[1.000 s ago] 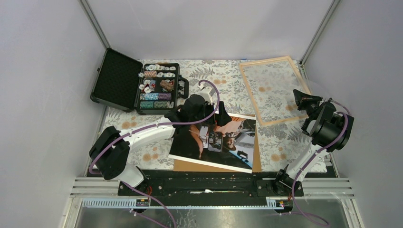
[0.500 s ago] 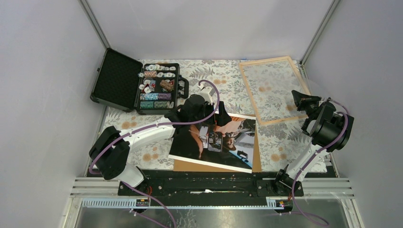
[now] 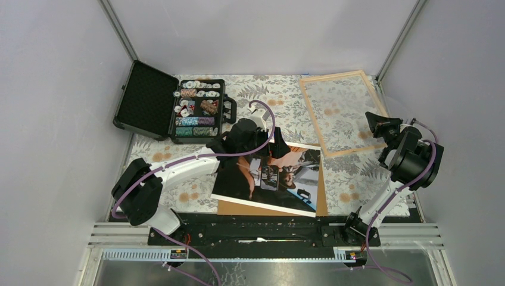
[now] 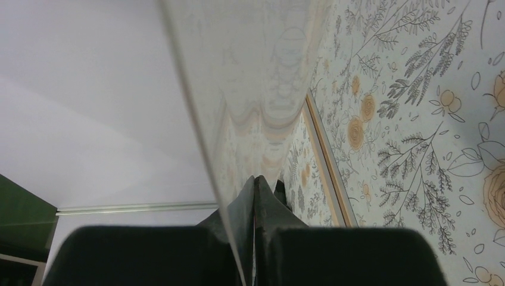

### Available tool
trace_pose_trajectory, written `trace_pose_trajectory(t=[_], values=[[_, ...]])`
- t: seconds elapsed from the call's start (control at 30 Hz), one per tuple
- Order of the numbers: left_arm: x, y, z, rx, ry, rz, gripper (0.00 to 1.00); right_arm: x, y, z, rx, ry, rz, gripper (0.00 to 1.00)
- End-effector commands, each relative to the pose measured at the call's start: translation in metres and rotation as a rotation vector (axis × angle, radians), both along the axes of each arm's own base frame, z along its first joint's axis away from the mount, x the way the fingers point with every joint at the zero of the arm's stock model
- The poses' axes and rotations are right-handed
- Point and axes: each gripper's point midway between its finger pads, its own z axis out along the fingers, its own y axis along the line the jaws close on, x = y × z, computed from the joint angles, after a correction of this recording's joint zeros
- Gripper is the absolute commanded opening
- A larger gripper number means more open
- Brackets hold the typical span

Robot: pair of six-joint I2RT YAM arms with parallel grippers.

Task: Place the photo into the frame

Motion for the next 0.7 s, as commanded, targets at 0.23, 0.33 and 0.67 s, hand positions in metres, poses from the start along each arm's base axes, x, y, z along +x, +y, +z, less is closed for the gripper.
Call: trace_pose_trajectory(t=[0.23,0.33,0.67], values=[[0.005,-0.011,0.027,-0.063,-0.055,-0.010,0.99,0.002,0.023,0.007,-0.077,-0.091,0.124,0.00],[0.010,-0.010,0.025,-0.044,-0.055,0.012,0.99,-0.002,0.024,-0.012,-0.067,-0.005,0.122,0.00],[0.054,-0.019,0.012,-0.009,0.006,0.214,0.96,-0.006,0.009,-0.044,-0.151,0.219,0.054,0.40]])
